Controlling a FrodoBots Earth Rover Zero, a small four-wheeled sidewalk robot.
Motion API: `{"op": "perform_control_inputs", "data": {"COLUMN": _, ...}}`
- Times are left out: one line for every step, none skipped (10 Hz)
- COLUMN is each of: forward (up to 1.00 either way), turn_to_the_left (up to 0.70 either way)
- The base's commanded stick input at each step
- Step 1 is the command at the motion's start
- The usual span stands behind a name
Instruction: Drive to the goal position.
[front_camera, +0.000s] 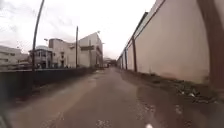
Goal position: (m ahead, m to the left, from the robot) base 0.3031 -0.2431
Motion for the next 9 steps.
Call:
{"op": "perform_control_inputs", "data": {"forward": 0.7, "turn_to_the_left": -0.35}}
{"op": "perform_control_inputs", "data": {"forward": 0.7, "turn_to_the_left": -0.35}}
{"op": "perform_control_inputs", "data": {"forward": 0.7, "turn_to_the_left": -0.15}}
{"op": "perform_control_inputs", "data": {"forward": 0.7, "turn_to_the_left": 0.0}}
{"op": "perform_control_inputs", "data": {"forward": 0.7, "turn_to_the_left": 0.0}}
{"op": "perform_control_inputs", "data": {"forward": 0.7, "turn_to_the_left": 0.0}}
{"op": "perform_control_inputs", "data": {"forward": 0.7, "turn_to_the_left": 0.0}}
{"op": "perform_control_inputs", "data": {"forward": 0.7, "turn_to_the_left": 0.0}}
{"op": "perform_control_inputs", "data": {"forward": 0.7, "turn_to_the_left": 0.0}}
